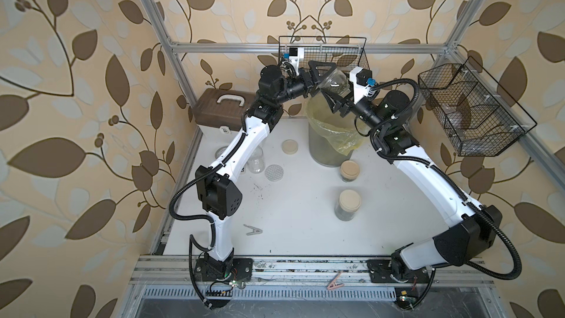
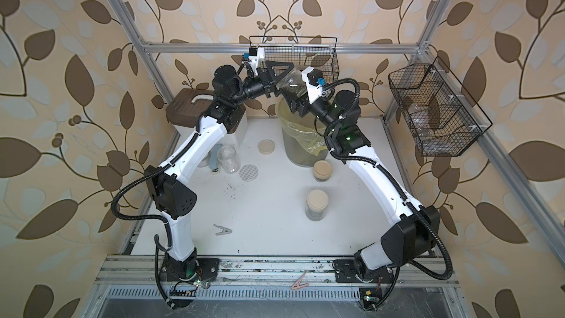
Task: Empty moldy tea leaves from jars
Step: Adjust the jar, then pour the moldy tea leaves from the jar into the trash bin.
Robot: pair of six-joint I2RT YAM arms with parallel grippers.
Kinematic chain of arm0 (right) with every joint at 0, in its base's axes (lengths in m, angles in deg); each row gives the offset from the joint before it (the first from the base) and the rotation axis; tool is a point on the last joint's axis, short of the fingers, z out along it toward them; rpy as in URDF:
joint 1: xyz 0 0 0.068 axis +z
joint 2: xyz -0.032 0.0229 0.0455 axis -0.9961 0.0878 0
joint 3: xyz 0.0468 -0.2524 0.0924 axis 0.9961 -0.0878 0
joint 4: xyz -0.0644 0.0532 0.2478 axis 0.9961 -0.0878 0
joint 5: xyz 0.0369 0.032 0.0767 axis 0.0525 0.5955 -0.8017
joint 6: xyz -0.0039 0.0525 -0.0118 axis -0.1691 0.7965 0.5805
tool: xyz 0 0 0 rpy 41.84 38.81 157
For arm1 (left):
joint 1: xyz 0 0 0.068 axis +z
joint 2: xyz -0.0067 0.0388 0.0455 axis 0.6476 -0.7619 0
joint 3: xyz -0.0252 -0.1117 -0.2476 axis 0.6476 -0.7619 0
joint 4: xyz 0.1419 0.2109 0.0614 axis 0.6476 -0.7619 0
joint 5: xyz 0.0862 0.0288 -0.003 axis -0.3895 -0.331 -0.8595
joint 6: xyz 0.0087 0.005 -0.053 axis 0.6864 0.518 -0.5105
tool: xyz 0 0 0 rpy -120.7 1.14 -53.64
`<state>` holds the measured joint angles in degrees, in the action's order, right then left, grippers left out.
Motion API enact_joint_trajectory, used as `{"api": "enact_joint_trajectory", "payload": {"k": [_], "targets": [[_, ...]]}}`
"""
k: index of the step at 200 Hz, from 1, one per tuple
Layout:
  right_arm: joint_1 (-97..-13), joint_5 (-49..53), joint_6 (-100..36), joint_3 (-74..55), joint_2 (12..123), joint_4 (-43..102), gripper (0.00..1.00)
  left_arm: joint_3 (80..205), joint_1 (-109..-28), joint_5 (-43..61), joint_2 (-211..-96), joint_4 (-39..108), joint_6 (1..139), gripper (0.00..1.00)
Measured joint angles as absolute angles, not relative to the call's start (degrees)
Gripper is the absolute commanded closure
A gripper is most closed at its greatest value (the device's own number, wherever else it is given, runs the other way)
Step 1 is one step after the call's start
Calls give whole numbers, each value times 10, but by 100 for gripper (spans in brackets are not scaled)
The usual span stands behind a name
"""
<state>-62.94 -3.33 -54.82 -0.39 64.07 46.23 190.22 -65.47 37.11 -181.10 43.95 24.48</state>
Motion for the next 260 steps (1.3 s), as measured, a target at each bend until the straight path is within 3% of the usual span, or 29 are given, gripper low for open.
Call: {"api": "enact_joint_trajectory", "payload": {"k": [61, 145, 260], "targets": [[-668, -29, -535, -17, 582, 426, 89, 1874, -610, 321, -1775, 356, 339, 1], [-709, -15, -533, 37, 610, 240, 91, 1885, -595, 285, -1723, 97, 658, 1], [-717, 21, -481, 187, 743, 67, 92, 1853, -603, 284, -1702, 82, 716, 1]]}}
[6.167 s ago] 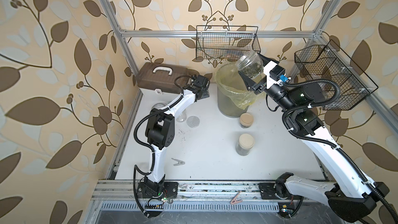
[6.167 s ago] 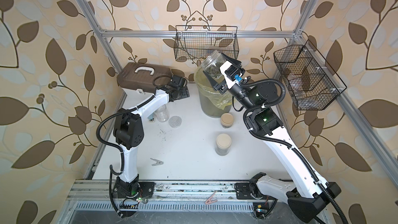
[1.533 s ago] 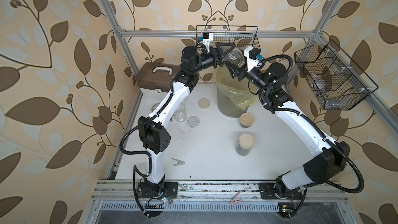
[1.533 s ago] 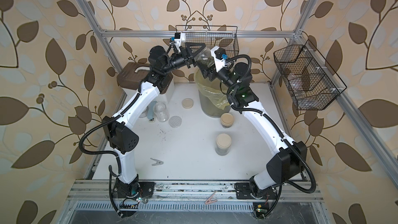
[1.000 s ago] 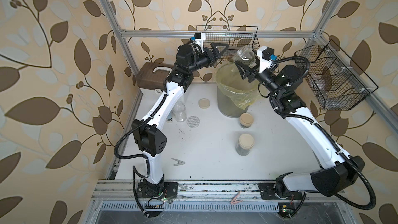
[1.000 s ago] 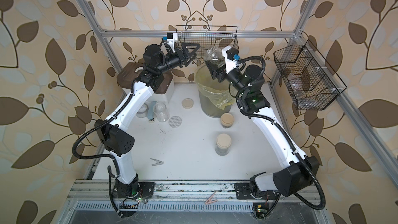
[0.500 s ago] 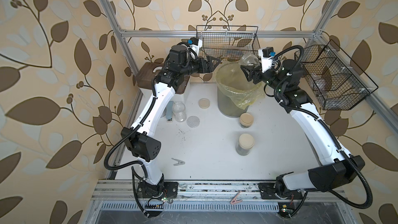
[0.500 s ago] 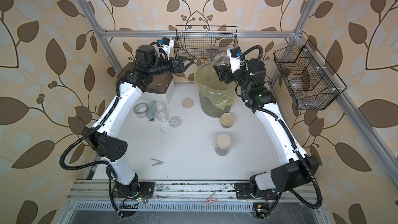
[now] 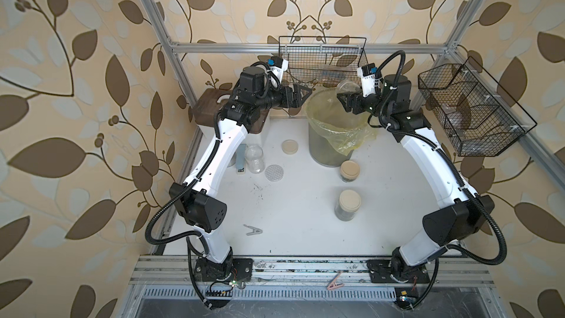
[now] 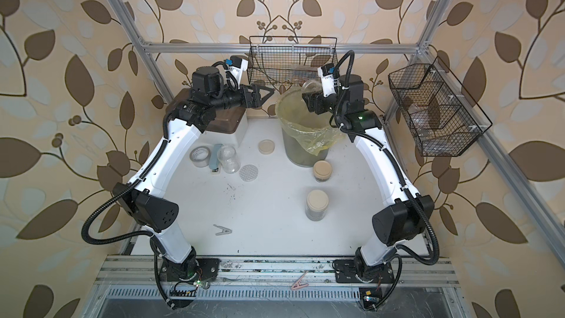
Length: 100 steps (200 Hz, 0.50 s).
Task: Empty moldy tea leaves from jars
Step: Pour the moldy tea leaves from the jar into the trash bin.
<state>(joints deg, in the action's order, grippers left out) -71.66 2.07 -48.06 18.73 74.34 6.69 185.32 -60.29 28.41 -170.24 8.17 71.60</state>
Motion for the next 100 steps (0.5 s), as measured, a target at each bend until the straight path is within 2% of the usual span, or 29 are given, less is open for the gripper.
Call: {"api": "enact_joint_trajectory", "payload": {"k": [63, 100], "targets": [[-719, 41, -449, 296, 821, -33, 92, 1841, -607, 284, -1702, 81, 732, 1], [-719, 46, -435, 318, 842, -71, 91, 1841, -612, 284, -1702, 81, 734, 1]]}}
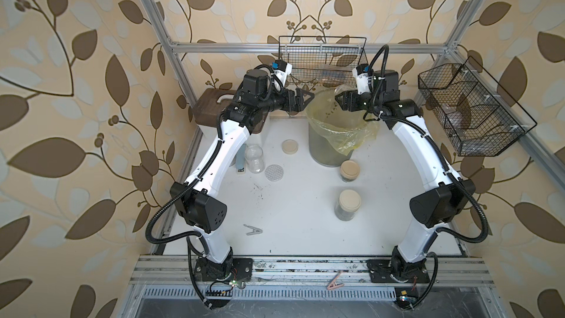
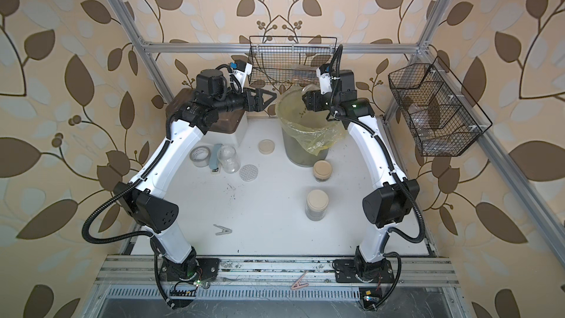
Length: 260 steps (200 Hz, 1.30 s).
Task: Empty moldy tea leaves from jars
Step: Pour the moldy tea leaves from the jar into the trash bin.
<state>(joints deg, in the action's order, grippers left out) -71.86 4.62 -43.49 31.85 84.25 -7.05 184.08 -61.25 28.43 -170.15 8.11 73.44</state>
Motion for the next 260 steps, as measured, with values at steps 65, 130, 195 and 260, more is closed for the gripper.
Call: {"api": "enact_joint_trajectory", "payload": {"k": [65, 130, 195, 260], "targets": [[-719, 61, -412, 408, 895, -143, 90, 1841, -618, 284, -1702, 81, 747, 1], [-719, 68, -365, 490, 962, -231, 89, 1841, -625, 284, -1702, 82, 757, 1], [-719, 89, -337, 503, 989, -290, 87, 1841, -630, 282, -1702, 83, 764, 1], [-719, 86, -324, 503, 987, -267, 88, 1824, -630, 282, -1702, 86, 791, 1]]}}
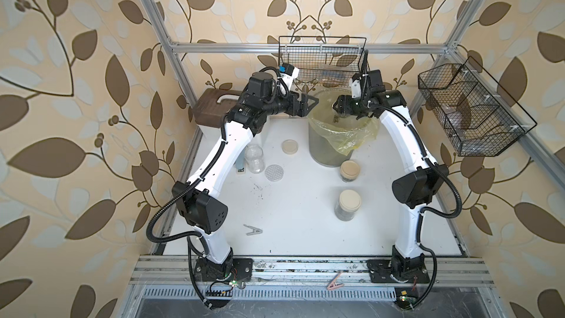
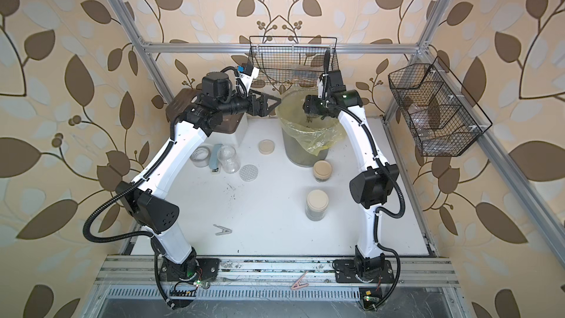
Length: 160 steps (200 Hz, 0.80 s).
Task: Empty moldy tea leaves from jars
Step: Pour the moldy tea leaves from the jar into the trash bin.
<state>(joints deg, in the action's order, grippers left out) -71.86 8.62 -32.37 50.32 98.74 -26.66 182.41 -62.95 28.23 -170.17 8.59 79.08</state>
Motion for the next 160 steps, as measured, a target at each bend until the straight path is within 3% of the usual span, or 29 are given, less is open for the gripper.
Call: {"api": "enact_joint_trajectory", "payload": {"k": [106, 160], "targets": [[-719, 38, -286, 450, 864, -186, 87, 1806, -630, 319, -1702, 93, 891, 1], [-711, 33, -288, 442, 899, -189, 86, 1780, -641, 330, -1693, 99, 938, 1]]}}
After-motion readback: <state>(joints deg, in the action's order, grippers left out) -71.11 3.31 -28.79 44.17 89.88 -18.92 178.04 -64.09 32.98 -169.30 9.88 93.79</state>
